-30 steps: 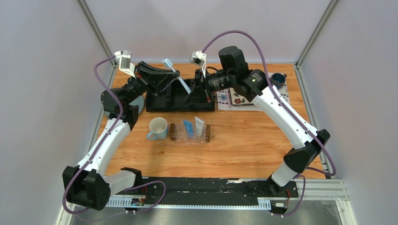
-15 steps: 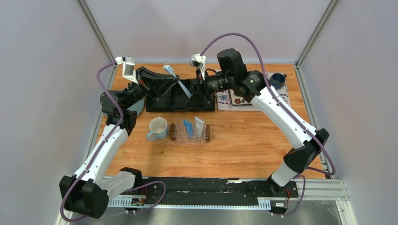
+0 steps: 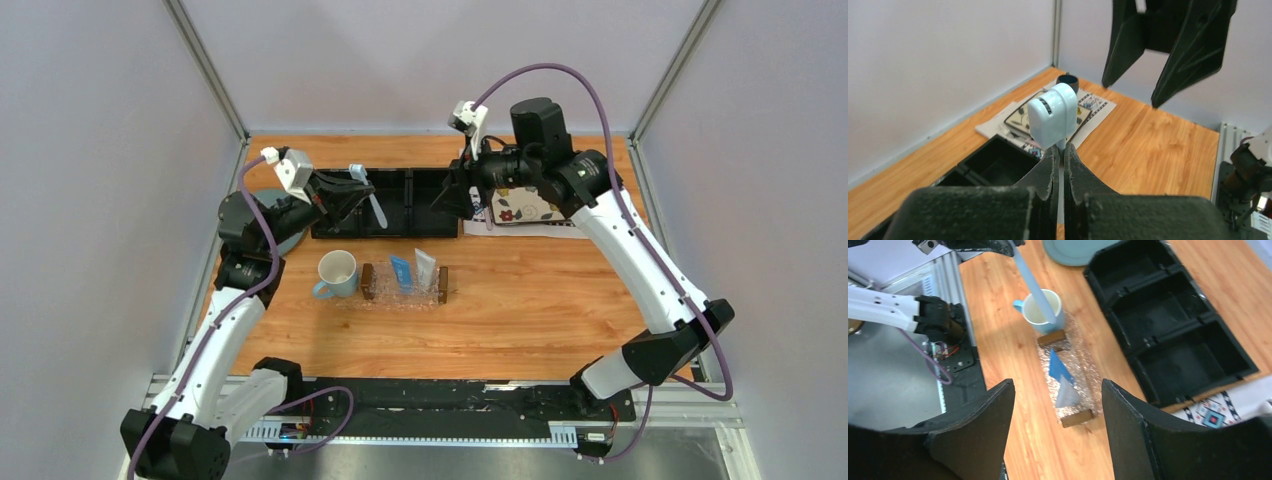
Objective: Prepare toiletry sets of a toothbrush and toothpaste on the tray
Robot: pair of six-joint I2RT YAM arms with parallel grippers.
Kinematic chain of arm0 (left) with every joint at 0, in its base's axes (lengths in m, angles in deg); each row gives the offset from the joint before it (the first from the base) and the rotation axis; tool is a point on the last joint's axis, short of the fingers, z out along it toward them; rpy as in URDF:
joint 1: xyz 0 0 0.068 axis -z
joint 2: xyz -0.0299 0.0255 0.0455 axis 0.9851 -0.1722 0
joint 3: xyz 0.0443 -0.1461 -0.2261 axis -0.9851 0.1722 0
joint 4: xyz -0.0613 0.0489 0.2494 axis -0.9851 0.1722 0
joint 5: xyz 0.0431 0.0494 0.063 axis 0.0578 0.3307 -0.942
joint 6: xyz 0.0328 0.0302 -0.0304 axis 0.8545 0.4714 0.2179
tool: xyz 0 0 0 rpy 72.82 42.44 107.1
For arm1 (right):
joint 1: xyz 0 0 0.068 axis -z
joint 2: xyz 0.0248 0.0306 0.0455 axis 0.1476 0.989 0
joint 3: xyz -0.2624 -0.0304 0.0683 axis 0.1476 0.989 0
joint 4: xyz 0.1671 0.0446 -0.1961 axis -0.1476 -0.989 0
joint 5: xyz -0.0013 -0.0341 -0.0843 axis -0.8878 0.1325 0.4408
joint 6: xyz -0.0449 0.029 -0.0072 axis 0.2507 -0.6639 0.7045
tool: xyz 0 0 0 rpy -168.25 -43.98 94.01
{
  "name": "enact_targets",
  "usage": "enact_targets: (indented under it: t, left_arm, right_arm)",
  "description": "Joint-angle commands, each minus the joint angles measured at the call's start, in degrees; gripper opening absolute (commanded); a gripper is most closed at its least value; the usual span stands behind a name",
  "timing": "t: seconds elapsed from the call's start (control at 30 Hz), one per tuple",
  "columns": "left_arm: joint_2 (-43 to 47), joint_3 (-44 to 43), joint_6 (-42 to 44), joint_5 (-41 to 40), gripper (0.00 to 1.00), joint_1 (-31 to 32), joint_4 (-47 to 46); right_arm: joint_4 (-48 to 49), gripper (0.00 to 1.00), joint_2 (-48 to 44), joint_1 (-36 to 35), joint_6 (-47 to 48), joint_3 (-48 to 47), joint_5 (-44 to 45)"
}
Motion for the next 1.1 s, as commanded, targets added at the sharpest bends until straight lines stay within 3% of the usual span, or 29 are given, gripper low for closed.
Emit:
enact_targets:
  t: [0.0,0.27,0.7,1.07]
  left_arm:
    - [1.9,2.6,10.3,-1.4,0.0,-0.9,7.5]
    - [2.6,11.3,11.9,-1.1,0.0,-1.2,5.1]
    - [-2.9,22.4,5.5,1.2,0.0,-1.4,-15.7]
    - [-2.4,23.7,6.6,1.9,0.0,-1.4,-14.3]
  right_arm:
    - [-1.9,0.68,-3.6,2.7,4.0,1.5,3.6]
    - [-1.5,0.68,-6.3,5.0,5.9,6.1,6.0]
    - [-1.0,0.68,-6.4,5.7,6.7,8.3,6.2]
    - [-0.3,0.67,-6.6,6.0,6.8,9.5,6.0]
